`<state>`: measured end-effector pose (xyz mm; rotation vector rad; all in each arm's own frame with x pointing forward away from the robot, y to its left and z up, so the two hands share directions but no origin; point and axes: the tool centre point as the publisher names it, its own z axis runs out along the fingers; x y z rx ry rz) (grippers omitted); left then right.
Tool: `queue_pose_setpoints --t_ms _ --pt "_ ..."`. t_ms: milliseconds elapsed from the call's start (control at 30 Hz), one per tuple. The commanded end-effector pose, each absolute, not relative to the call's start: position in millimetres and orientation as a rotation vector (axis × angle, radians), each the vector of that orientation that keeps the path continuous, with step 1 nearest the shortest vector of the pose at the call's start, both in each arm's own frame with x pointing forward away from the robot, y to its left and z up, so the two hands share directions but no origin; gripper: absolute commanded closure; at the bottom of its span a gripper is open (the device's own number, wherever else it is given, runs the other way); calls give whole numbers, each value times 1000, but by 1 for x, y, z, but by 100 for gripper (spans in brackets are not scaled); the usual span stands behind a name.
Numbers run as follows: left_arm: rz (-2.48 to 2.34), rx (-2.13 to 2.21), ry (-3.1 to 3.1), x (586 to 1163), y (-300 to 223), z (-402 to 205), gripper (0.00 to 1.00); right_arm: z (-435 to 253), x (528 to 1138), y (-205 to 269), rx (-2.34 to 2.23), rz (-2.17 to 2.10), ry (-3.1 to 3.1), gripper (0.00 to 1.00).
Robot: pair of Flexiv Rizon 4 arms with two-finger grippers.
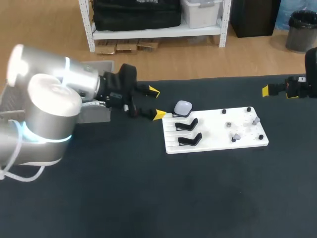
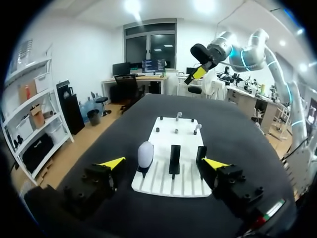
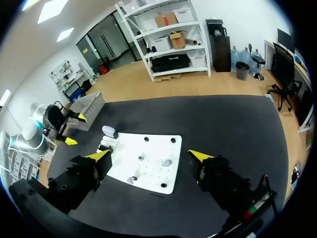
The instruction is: Pick up each earbud case from the left stands, insert the matching earbuds, close the lid, and place the case in the box.
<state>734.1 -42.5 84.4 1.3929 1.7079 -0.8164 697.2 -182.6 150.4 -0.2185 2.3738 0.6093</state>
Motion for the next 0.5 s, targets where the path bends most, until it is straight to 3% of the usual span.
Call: queue_pose_setpoints --t_ms 33,500 --pt "-877 1415 1707 757 -59 65 0 150 698 -183 -220 611 2374 0" --pt "-890 1419 1725 761 -61 60 0 150 698 -183 -220 611 2374 0"
